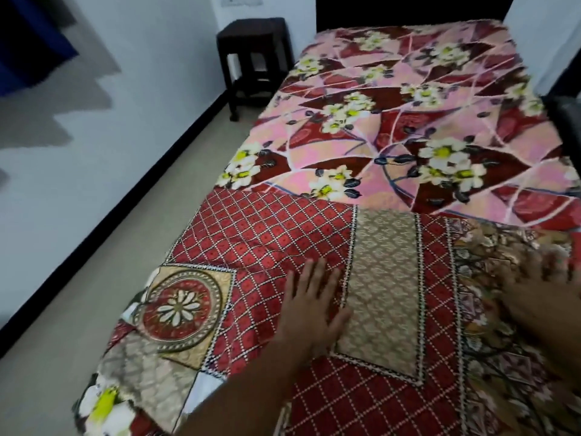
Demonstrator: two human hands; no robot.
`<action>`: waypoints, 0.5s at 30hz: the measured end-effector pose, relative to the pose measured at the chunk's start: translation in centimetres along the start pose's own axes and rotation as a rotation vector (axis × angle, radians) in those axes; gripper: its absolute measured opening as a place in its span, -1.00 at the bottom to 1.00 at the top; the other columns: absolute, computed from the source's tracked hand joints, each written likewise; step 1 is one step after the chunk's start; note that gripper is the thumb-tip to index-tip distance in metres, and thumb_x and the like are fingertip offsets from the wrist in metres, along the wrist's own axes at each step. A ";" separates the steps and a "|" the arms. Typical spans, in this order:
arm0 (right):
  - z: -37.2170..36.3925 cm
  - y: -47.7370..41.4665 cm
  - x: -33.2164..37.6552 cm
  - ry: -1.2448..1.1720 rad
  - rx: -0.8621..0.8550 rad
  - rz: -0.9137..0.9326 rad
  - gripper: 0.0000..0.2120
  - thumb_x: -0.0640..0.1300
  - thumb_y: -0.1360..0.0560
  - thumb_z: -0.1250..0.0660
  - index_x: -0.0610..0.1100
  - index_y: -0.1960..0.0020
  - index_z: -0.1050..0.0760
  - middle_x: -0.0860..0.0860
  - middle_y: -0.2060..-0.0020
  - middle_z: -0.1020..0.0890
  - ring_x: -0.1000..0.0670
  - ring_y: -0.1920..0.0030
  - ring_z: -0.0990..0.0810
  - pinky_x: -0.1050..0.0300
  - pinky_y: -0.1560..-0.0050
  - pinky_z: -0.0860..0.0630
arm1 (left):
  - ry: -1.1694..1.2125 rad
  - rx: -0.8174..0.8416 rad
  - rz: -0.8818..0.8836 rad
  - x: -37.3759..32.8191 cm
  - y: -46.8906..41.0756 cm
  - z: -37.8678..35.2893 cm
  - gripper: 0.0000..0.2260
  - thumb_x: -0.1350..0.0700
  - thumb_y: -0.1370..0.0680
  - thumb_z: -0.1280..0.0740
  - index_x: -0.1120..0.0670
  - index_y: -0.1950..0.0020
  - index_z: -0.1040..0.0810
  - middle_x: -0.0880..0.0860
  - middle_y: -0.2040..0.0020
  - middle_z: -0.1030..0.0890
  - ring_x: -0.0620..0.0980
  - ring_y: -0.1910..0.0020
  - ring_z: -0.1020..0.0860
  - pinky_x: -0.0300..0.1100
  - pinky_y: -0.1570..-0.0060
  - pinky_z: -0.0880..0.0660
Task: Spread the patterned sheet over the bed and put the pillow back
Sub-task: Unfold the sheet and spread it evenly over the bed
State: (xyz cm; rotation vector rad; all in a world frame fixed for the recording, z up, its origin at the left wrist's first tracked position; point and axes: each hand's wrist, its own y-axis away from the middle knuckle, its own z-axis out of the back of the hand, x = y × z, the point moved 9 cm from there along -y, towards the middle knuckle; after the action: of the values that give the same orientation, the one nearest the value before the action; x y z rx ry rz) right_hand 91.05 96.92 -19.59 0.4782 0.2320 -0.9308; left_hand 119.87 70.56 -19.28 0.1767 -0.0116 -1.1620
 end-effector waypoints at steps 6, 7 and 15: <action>12.3 4.0 15.9 -0.463 -0.404 0.118 -0.54 0.11 -0.58 -0.04 -0.18 -0.16 -0.54 -0.22 -0.08 -0.57 -0.27 -0.02 -0.56 -0.14 -0.03 -0.53 | -0.024 0.002 0.189 12.7 2.5 2.6 -0.36 -0.35 -0.61 0.26 -0.11 -0.63 0.23 0.07 -0.62 0.29 0.10 -0.57 0.37 0.28 -0.50 0.28; 14.2 4.2 19.7 -0.512 -0.423 0.186 -0.54 0.11 -0.60 -0.04 -0.18 -0.14 -0.57 -0.20 -0.07 -0.60 -0.25 -0.01 -0.58 -0.12 -0.03 -0.53 | 0.037 -0.056 0.311 15.5 3.2 3.6 -0.35 -0.35 -0.61 0.23 -0.09 -0.64 0.17 0.07 -0.63 0.23 0.11 -0.60 0.29 0.28 -0.51 0.27; 24.8 8.5 45.3 -0.590 -0.345 0.574 -0.54 0.14 -0.62 -0.05 -0.12 -0.17 -0.59 -0.08 -0.06 -0.62 -0.14 -0.06 -0.58 -0.04 -0.08 -0.52 | 0.333 0.021 0.859 38.9 14.4 1.5 -0.36 -0.43 -0.52 -0.10 0.07 -0.16 -0.59 0.17 -0.11 -0.62 0.21 -0.11 -0.58 0.04 -0.08 -0.55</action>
State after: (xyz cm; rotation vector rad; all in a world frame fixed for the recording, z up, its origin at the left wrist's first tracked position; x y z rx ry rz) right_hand 124.03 56.73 -13.23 -0.0683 -0.2729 -0.4204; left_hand 148.41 40.39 -18.90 0.3408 0.1794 -0.2671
